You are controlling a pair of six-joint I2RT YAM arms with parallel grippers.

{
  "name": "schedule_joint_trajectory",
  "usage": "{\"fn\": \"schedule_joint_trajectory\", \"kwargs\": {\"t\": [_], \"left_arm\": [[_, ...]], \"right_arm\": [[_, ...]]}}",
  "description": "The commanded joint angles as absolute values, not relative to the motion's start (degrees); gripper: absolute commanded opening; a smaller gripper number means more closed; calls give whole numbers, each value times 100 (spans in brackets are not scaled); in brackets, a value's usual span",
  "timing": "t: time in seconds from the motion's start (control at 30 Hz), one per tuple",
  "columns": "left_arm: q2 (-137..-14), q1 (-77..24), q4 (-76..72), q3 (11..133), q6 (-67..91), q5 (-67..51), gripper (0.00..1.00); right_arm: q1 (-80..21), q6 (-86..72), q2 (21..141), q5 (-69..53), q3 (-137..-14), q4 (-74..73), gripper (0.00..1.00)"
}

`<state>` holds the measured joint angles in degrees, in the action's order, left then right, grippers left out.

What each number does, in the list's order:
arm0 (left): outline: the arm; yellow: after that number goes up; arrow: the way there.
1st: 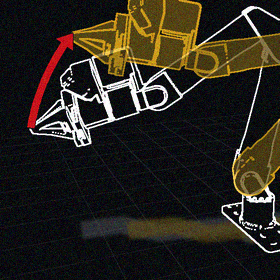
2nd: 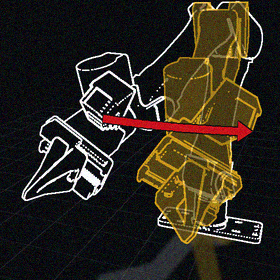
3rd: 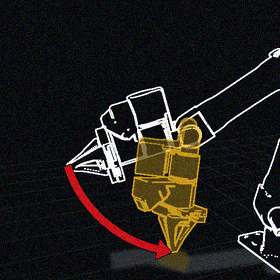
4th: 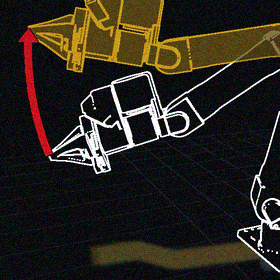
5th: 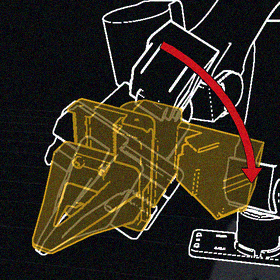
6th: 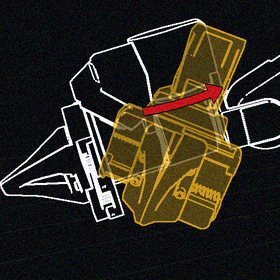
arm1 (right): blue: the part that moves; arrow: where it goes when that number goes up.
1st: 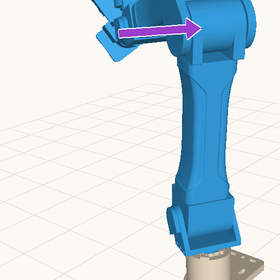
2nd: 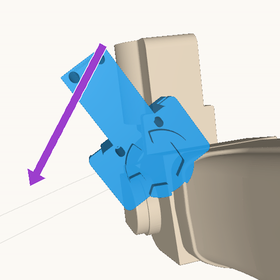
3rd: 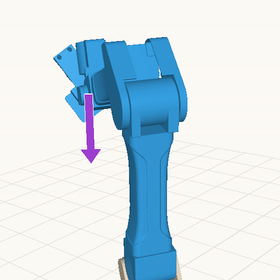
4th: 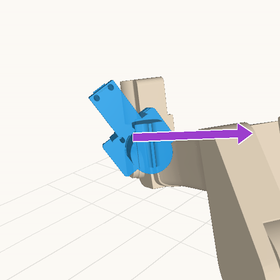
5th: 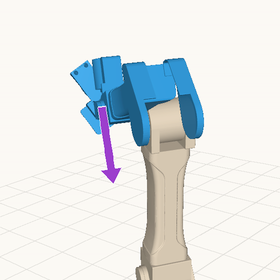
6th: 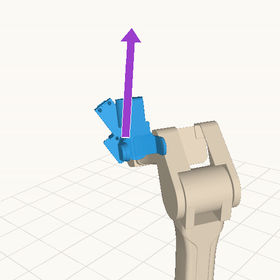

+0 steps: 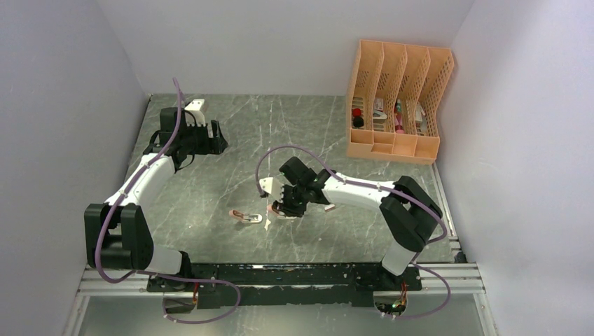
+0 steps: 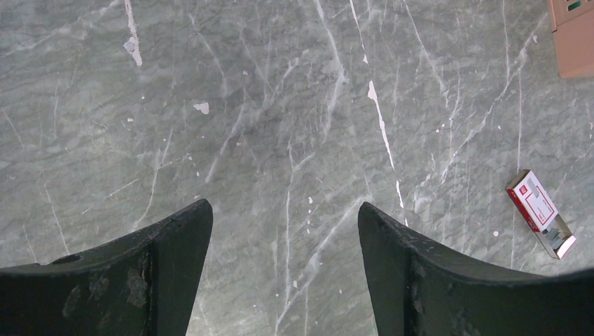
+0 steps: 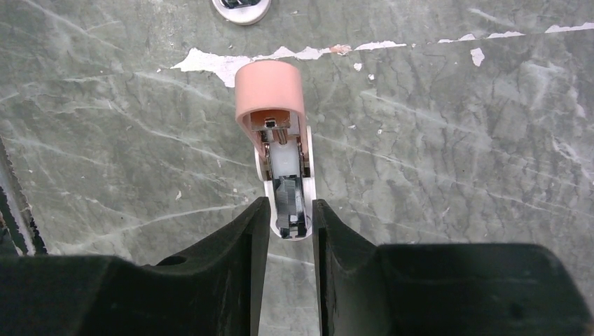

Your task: Load the staples into the stapler

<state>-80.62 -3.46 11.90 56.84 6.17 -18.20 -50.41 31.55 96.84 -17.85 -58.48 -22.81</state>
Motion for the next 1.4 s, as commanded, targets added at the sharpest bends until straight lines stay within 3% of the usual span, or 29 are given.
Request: {"fn": "schedule_joint_trajectory", "kwargs": {"t": [0.0, 0.43, 1.07, 1.37], "left_arm": [[-8092, -369, 1185, 5897, 554, -1758, 80], [-8078, -369, 1178, 5889, 549, -1755, 80], [-8134, -369, 1169, 5897, 554, -1776, 80], [-8066, -369, 1130, 5877, 554, -1778, 80]], "right_arm": [[-5019, 3154, 9377, -1882, -5700, -2034, 33], [-4841, 2651, 8534, -1599, -5143, -653, 35], [-4861, 3042, 8899, -2366, -4924, -975, 29], [-5269, 3045, 8982, -2376, -4836, -512, 45]]}}
